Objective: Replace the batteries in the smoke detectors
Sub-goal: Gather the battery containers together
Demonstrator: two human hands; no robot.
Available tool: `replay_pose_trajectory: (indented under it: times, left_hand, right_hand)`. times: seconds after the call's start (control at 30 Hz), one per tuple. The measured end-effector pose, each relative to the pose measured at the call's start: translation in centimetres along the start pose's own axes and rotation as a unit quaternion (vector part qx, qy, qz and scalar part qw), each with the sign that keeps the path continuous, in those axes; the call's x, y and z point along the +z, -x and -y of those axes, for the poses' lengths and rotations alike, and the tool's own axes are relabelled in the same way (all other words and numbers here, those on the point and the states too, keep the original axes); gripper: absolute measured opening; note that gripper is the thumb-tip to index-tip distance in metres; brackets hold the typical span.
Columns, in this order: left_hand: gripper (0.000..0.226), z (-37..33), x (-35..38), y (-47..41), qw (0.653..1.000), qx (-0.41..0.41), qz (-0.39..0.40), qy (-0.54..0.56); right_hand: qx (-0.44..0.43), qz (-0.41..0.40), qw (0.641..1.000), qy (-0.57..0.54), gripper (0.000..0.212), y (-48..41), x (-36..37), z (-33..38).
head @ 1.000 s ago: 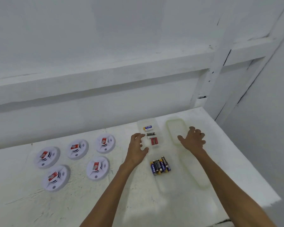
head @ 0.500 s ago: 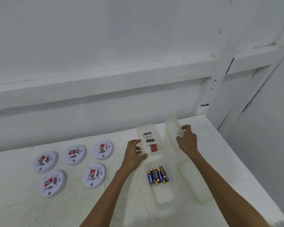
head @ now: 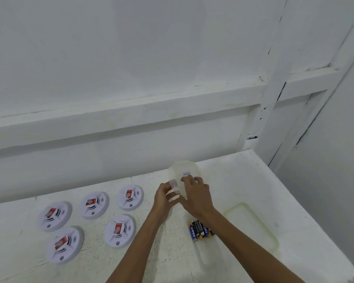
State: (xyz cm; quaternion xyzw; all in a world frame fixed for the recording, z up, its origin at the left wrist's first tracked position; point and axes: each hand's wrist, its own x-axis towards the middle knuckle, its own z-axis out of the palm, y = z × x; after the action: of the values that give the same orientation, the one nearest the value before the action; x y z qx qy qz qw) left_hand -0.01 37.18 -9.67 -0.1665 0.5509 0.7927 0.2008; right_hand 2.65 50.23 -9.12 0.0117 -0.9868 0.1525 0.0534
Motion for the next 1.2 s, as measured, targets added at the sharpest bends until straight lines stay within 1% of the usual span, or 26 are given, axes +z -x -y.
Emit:
replay_pose_trajectory:
  times: [0.13, 0.17, 0.23, 0.3, 0.37, 0.43, 0.53, 0.67, 0.83, 0.93, 1.0, 1.03, 1.13, 1.2]
  left_hand:
    - [0.020, 0.5, -0.5, -0.8, 0.994, 0.036, -0.004, -0.102]
    - [0.019, 0.6, -0.6, -1.0, 0.994, 0.038, -0.004, -0.099]
    - [0.019, 0.5, -0.4, -1.2, 0.995, 0.041, -0.010, -0.092]
    - [0.025, 0.4, -0.3, -1.3, 0.996, 0.037, -0.020, -0.078]
    - [0.043, 0.5, -0.4, -1.6, 0.997, 0.034, -0.038, -0.065]
    - [0.053, 0.5, -0.5, -1.6, 0.997, 0.035, -0.042, -0.062]
    - [0.054, 0.6, -0.2, -1.5, 0.995, 0.040, -0.027, -0.088]
    - [0.054, 0.9, -0.1, -1.8, 0.980, 0.060, -0.046, -0.182]
    - [0.058, 0.7, -0.3, -2.2, 0.985, 0.023, -0.051, -0.162]
    - [0.062, 0.8, -0.3, -2.4, 0.980, 0.024, -0.067, -0.184]
    - [0.064, 0.6, -0.2, -2.8, 0.969, 0.036, -0.073, -0.233]
    - [0.060, 0.3, -0.1, -3.0, 0.962, 0.042, -0.067, -0.261]
    - [0.027, -0.3, 0.6, -3.2, 0.945, 0.053, -0.050, -0.320]
    - [0.027, -0.6, 0.8, -3.4, 0.944, 0.045, -0.063, -0.320]
  right_hand:
    - [-0.024, -0.015, 0.999, -0.014, 0.061, 0.2, 0.3, -0.5]
    - [-0.020, -0.024, 0.999, -0.042, 0.058, 0.2, 0.2, -0.7]
    - [0.013, -0.062, 0.991, -0.122, 0.044, 0.0, -0.1, -1.5]
    - [0.060, -0.094, 0.981, -0.159, 0.033, -0.4, -0.5, -2.8]
    - [0.116, -0.061, 0.976, -0.173, 0.037, -1.0, -0.8, -4.0]
    - [0.156, -0.012, 0.964, -0.217, 0.044, -1.6, -1.0, -5.1]
    - [0.165, 0.003, 0.953, -0.256, 0.045, -2.0, -1.1, -6.2]
    - [0.175, 0.000, 0.947, -0.270, 0.046, -2.0, -1.1, -6.5]
    - [0.181, 0.007, 0.948, -0.263, 0.047, -1.9, -1.0, -6.6]
    - [0.184, 0.016, 0.947, -0.261, 0.048, -1.8, -0.9, -6.6]
    - [0.196, 0.011, 0.938, -0.286, 0.048, -1.9, -0.9, -6.7]
    - [0.206, 0.007, 0.931, -0.303, 0.049, -2.0, -1.0, -6.7]
    - [0.226, -0.001, 0.918, -0.325, 0.047, -2.2, -1.6, -6.6]
    - [0.236, -0.002, 0.910, -0.340, 0.046, -2.4, -1.6, -6.6]
